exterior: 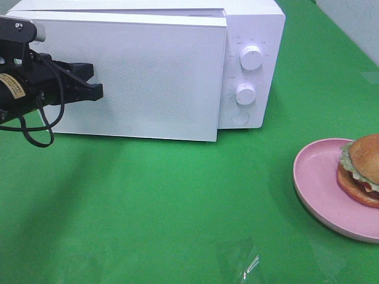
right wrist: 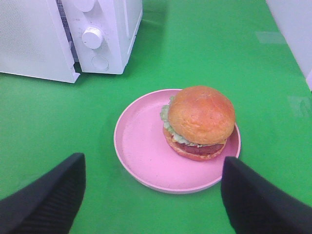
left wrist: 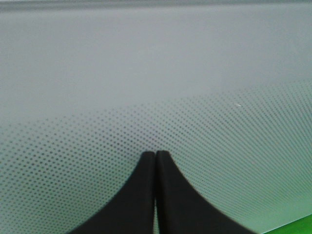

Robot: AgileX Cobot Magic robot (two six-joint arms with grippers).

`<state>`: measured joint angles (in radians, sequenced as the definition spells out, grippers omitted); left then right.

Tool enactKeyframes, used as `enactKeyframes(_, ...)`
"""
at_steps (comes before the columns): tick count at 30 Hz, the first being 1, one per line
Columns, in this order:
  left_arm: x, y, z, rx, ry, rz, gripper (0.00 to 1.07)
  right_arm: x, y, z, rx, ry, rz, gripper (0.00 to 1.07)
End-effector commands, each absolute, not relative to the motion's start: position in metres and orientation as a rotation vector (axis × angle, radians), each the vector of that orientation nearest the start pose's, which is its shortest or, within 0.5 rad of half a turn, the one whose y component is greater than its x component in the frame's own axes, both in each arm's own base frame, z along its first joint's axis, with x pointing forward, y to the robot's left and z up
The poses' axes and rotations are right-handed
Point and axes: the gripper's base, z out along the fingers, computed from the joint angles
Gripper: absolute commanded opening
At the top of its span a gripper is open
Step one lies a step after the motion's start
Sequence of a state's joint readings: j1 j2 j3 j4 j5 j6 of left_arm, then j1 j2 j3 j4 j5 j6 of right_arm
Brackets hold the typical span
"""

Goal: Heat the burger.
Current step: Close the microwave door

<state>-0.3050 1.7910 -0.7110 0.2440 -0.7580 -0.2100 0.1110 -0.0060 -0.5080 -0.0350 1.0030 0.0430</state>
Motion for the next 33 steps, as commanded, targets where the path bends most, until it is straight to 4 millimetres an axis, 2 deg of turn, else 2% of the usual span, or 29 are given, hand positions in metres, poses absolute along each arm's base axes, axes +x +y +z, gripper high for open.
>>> enactKeyframes(1, 0.330, -0.121, 0.173, 0.359, 1.798, -0.386, 0.00, -0.008, -0.004, 0.284, -0.072, 1.950, 0.047, 0.75)
enactKeyframes(6, 0.339, -0.123, 0.173, 0.350, 1.794, -0.384, 0.00, -0.008, -0.004, 0.284, -0.072, 1.950, 0.047, 0.75)
enactKeyframes(8, 0.348, -0.126, 0.172, 0.339, 1.789, -0.383, 0.00, -0.008, -0.004, 0.284, -0.072, 1.950, 0.047, 0.75)
enactKeyframes(15, 0.357, -0.135, 0.172, 0.330, 1.793, -0.405, 0.00, -0.008, -0.004, 0.284, -0.072, 1.950, 0.047, 0.75)
enactKeyframes(21, 0.371, -0.165, 0.170, 0.355, 1.778, -0.443, 0.00, -0.008, -0.004, 0.284, -0.072, 1.950, 0.047, 0.75)
enactKeyframes(28, 0.376, -0.179, 0.171, 0.365, 1.789, -0.413, 0.00, -0.008, -0.004, 0.284, -0.073, 1.950, 0.046, 0.75)
enactKeyframes(33, 0.369, -0.182, 0.168, 0.382, 1.856, -0.395, 0.00, -0.008, -0.004, 0.284, -0.073, 1.950, 0.046, 0.75)
